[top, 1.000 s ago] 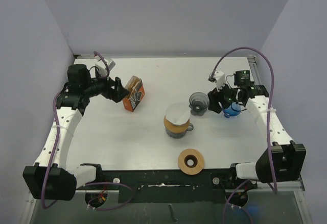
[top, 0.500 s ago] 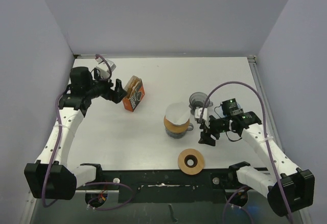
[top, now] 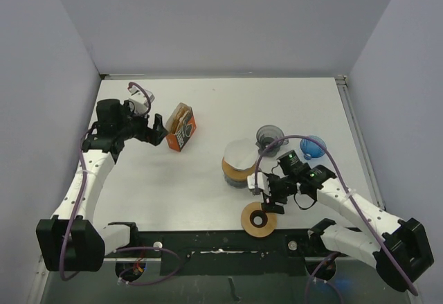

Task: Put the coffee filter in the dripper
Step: Pick up the dripper holder from the center of the board.

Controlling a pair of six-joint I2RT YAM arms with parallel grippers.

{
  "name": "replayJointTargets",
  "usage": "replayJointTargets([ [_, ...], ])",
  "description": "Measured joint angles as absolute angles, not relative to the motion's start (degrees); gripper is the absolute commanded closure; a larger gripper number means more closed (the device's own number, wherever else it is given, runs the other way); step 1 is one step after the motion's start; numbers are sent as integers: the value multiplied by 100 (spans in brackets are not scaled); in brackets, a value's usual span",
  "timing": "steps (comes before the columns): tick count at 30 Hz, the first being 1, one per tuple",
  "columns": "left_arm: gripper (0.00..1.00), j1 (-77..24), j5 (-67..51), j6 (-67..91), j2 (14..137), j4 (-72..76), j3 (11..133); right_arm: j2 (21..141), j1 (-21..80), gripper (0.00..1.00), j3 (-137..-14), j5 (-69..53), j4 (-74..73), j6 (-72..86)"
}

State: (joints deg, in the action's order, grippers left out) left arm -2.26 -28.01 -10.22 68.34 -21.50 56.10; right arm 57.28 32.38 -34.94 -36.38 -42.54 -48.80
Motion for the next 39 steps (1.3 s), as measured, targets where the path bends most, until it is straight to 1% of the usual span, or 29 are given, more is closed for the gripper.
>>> replayJointTargets([
  [12, 11, 14, -2928, -1020, 6514, -2025, 5564, 6425, 4482, 29, -3371, -2864, -3476, -4574],
  [23, 11, 43, -3118, -974, 6407, -1977, 5553, 6978, 4849, 33, -3371, -2480, -3295, -4491],
  [28, 11, 49, -3179, -961, 6383, -1951, 5494, 7155, 4910, 38, -3371, -2432, -3282, -4491],
  [30, 11, 54, -3190, -956, 6383, -1949, 5492, 7185, 4934, 42, -3371, -2410, -3277, -4491],
  [39, 11, 99, -3227, -919, 6366, -1942, 5487, 7205, 4956, 66, -3426, -2292, -3188, -4495],
])
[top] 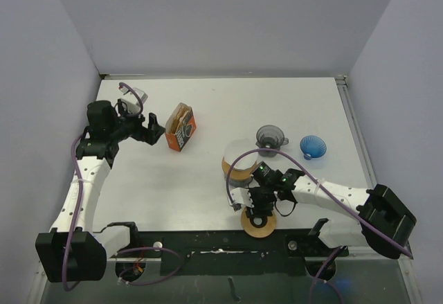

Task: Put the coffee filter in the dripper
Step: Pick up the dripper holder from the center of the board.

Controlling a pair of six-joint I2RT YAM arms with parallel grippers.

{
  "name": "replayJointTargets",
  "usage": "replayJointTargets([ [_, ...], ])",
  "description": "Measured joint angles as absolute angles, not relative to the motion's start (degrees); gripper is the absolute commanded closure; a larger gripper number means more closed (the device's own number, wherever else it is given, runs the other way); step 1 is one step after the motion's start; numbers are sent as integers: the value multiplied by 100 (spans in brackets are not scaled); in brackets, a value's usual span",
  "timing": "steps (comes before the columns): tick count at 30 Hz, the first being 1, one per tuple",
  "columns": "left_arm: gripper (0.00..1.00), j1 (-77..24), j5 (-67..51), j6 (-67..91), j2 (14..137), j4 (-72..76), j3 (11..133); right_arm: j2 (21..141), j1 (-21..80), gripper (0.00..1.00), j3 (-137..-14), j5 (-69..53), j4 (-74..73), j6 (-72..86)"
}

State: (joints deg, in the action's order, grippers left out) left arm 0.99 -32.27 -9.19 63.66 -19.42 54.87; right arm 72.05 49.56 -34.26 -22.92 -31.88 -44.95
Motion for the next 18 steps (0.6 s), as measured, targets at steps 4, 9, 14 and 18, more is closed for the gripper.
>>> replayJointTargets([
  [4, 11, 110, -3249, -917, 6307, -1925, 5468, 7234, 4956, 70, -3487, -2296, -3284, -4497],
  [9, 11, 121, -3260, -915, 6289, -1920, 5459, 7207, 4956, 74, -3627, -2359, -3409, -4499],
  [14, 11, 121, -3245, -921, 6331, -1927, 5468, 6685, 4882, 76, -3632, -2351, -3621, -4652],
  [18, 11, 128, -3183, -923, 6497, -1955, 5583, 6064, 4480, 77, -3634, -2353, -3944, -4862],
])
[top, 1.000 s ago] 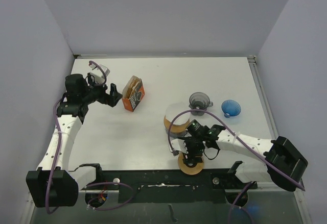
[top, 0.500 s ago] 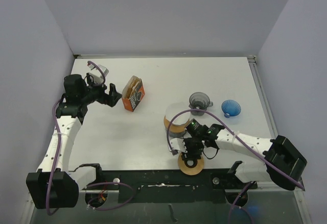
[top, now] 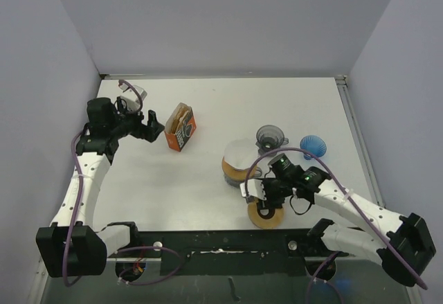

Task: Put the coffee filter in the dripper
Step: Pick up the dripper holder from the center of the board, then place the dripper holder onto the coffee server.

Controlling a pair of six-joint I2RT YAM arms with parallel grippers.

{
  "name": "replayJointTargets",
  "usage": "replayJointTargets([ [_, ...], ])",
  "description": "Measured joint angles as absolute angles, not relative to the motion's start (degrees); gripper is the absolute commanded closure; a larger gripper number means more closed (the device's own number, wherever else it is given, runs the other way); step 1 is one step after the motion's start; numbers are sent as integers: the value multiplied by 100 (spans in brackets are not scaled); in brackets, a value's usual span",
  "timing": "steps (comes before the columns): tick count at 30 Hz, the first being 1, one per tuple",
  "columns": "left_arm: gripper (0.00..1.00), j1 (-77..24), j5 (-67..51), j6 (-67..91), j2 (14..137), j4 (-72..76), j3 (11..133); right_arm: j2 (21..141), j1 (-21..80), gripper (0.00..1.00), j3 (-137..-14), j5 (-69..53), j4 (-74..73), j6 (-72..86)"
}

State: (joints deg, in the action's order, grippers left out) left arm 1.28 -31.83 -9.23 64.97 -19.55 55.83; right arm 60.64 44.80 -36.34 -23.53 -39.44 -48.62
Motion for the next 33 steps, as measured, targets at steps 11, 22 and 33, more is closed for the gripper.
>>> replayJointTargets([
  [11, 11, 242, -3173, -908, 6602, -1964, 5730, 5229, 2388, 78, -4075, -2362, -5002, -5588],
  [22, 11, 239, -3236, -526, 6324, -1826, 5710, 6818, 1240, 76, -5621, -2397, -5135, -5365],
  [33, 11, -187, -3166, -440, 6060, -1839, 5686, 8954, 1208, 76, -7721, -1977, -4766, -3929],
])
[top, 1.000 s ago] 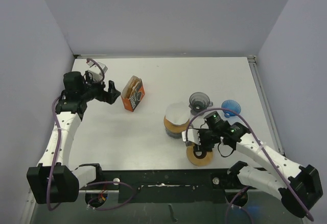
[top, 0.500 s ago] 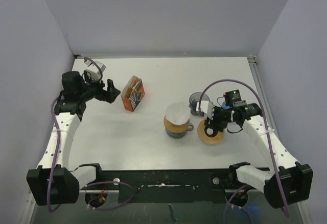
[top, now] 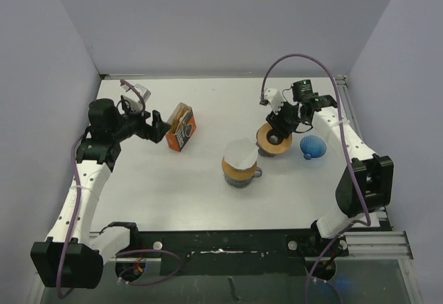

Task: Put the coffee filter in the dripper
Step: Place the dripper holder onto the coffee server.

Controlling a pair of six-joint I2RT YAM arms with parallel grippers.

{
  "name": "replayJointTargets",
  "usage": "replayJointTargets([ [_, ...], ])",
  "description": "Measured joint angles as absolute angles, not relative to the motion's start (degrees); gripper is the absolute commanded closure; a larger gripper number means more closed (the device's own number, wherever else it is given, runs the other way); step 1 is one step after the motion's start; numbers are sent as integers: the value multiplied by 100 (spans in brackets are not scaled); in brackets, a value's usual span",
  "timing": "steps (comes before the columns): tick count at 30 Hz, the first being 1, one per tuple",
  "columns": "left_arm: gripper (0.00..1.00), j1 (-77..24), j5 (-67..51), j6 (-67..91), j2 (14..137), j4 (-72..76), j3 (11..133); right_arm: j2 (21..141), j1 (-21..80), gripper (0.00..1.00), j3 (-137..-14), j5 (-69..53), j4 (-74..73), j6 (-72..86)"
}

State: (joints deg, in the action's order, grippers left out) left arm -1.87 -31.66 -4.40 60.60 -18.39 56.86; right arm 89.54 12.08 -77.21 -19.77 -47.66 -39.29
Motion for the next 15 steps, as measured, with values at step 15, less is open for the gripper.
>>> replayJointTargets([
  [15, 11, -683, -3009, -624, 6204, -2014, 5725, 10554, 1120, 73, -8877, -1747, -4831, -3061],
])
